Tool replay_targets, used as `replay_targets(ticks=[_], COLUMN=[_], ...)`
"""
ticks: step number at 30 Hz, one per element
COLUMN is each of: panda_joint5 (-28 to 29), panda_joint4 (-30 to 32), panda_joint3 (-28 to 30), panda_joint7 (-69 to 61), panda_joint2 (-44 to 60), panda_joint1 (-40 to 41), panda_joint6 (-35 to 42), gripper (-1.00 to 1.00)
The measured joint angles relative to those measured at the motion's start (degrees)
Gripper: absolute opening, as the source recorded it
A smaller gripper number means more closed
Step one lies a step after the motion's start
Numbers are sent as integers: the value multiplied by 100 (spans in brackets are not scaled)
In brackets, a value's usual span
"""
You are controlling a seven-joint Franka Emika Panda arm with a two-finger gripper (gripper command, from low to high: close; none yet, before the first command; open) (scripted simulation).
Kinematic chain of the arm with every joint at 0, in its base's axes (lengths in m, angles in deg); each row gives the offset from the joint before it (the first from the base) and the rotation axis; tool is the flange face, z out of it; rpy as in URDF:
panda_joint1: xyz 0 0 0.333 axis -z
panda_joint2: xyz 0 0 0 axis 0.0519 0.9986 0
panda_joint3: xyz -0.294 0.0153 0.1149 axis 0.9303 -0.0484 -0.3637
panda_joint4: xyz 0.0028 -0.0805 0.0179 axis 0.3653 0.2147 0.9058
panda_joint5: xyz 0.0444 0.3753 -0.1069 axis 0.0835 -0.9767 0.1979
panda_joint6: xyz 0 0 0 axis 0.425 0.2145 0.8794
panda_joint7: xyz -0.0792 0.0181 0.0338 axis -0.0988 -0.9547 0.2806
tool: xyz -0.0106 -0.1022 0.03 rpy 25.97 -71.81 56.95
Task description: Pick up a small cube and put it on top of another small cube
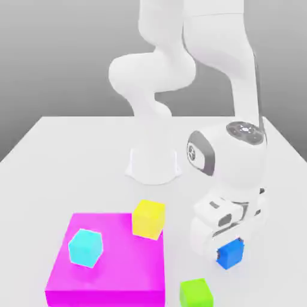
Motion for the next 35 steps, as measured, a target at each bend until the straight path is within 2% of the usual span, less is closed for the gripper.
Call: replay_targets(ticks=[3, 9, 13, 16, 20, 25, 27, 31, 32, 35], panda_joint5=[10, -144, -521, -582, -376, 165, 306, 297, 290, 290], panda_joint4=[2, 212, 328, 413, 534, 690, 768, 964, 1005, 1005], panda_joint3=[-5, -112, -47, 190, 580, 1058, 1181, 1282, 1296, 1296], panda_joint7=[6, -125, -1493, -2527, -3721, -5012, -5326, -5478, -5492, -5492], panda_joint2=[-9, -1124, -1858, -2399, -3126, -4046, -4126, -3502, -3351, -3351], panda_joint1=[6, 85, 516, 664, 861, 1242, 1338, 1329, 1326, 1326], panda_joint6=[8, 913, 1558, 2031, 2637, 3364, 3355, 2534, 2342, 2342], gripper=[-100, -100, -100, -100, -100, -100, -100, -100, 100, 100])
